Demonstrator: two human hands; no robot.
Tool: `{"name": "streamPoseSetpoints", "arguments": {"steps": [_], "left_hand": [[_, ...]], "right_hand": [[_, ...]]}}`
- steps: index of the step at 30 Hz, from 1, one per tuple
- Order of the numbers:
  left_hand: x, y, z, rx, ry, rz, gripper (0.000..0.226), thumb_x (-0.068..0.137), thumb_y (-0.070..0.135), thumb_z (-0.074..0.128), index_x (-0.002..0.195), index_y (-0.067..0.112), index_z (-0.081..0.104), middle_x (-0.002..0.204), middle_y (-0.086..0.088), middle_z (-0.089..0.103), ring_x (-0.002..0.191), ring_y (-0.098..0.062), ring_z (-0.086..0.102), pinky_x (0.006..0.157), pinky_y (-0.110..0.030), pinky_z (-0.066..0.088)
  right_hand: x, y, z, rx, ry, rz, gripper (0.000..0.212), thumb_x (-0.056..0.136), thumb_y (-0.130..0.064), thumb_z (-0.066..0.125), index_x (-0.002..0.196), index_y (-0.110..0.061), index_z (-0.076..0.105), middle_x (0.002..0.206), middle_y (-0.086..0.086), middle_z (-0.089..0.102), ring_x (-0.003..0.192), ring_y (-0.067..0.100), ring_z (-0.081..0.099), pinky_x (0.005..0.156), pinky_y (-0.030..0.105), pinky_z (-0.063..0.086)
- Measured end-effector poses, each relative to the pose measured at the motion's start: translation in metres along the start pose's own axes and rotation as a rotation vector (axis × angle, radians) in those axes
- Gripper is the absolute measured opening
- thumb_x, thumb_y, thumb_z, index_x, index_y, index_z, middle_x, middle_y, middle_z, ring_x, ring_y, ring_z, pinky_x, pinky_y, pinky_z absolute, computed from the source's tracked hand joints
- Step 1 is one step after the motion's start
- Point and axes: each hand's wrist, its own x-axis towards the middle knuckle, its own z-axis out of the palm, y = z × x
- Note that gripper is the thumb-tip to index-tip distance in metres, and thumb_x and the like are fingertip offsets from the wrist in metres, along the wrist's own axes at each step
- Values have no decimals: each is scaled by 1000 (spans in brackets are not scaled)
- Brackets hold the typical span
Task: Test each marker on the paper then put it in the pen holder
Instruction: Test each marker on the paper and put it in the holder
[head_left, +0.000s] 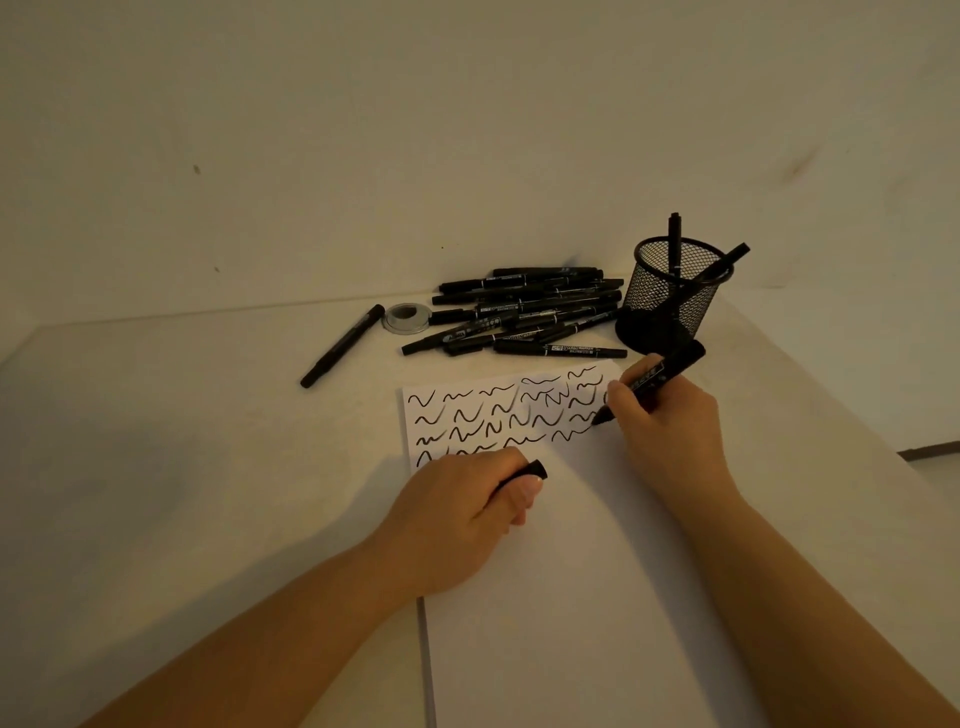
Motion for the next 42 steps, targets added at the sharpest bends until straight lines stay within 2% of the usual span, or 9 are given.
{"name": "streamPoseSetpoints", "arguments": {"steps": [3, 7, 8, 10, 15, 25, 31, 35, 42], "left_hand": [[0, -1, 1, 7, -1, -8, 25, 93, 41, 34, 69, 40, 42, 65, 17, 58, 65, 4, 57, 61, -13, 42], [0, -2, 2, -1, 15, -25, 18, 95, 32, 40, 80, 35, 50, 65, 18, 57, 64, 3, 57, 58, -10, 41], [1, -2, 1, -10, 18, -31, 17, 95, 32, 40, 83, 31, 52, 66, 18, 58, 64, 2, 58, 60, -12, 43], [1, -2, 1, -41, 27, -43, 17, 95, 32, 41, 86, 25, 55, 66, 17, 58, 64, 0, 58, 62, -17, 46], [3, 1, -1, -68, 50, -64, 17, 94, 30, 42, 89, 22, 56, 65, 17, 57, 62, 0, 59, 64, -22, 49], [3, 5, -2, -22, 66, -80, 18, 94, 34, 42, 94, 25, 57, 66, 14, 57, 64, -9, 59, 64, -36, 50], [4, 3, 0, 69, 96, -66, 23, 95, 34, 39, 97, 21, 58, 62, 14, 50, 55, -2, 46, 49, -16, 31], [3, 3, 1, 109, 98, -65, 24, 96, 34, 38, 97, 21, 57, 60, 13, 45, 55, -5, 43, 51, -19, 30], [2, 2, 1, 114, 133, -76, 21, 96, 31, 38, 89, 22, 55, 53, 11, 40, 50, -5, 41, 48, -17, 23]], "right_hand": [[-3, -4, -3, 90, 44, -127, 13, 85, -20, 61, 80, -31, 58, 76, -13, 60, 68, 5, 58, 58, 18, 44], [-11, -5, -1, 359, -157, -137, 18, 83, -17, 64, 79, -34, 63, 76, -15, 66, 69, -1, 59, 63, 12, 48], [-12, -6, -3, 449, -237, -110, 8, 82, -24, 63, 79, -31, 66, 74, -11, 66, 65, 2, 58, 61, 15, 49], [-13, -5, -5, 660, -360, -33, 17, 79, -36, 59, 73, -23, 69, 64, 0, 64, 57, 9, 55, 53, 19, 46], [-9, -3, -3, 849, -383, 57, 19, 80, -21, 54, 63, -17, 62, 49, 1, 55, 43, 12, 50, 42, 19, 41], [-13, -6, -1, 640, -425, 51, 13, 89, -11, 50, 76, -13, 53, 54, 2, 61, 50, 16, 56, 47, 20, 46], [-16, -13, -2, 499, -468, 54, 23, 72, -35, 60, 73, -13, 56, 54, 3, 63, 47, 11, 52, 46, 17, 44], [-18, -12, 1, 465, -470, 53, 25, 64, -48, 62, 65, -22, 59, 53, 0, 59, 47, 10, 49, 46, 17, 40], [-19, -12, 4, 526, -510, 16, 17, 66, -42, 62, 65, -25, 60, 54, 3, 60, 48, 11, 51, 46, 17, 41]]}}
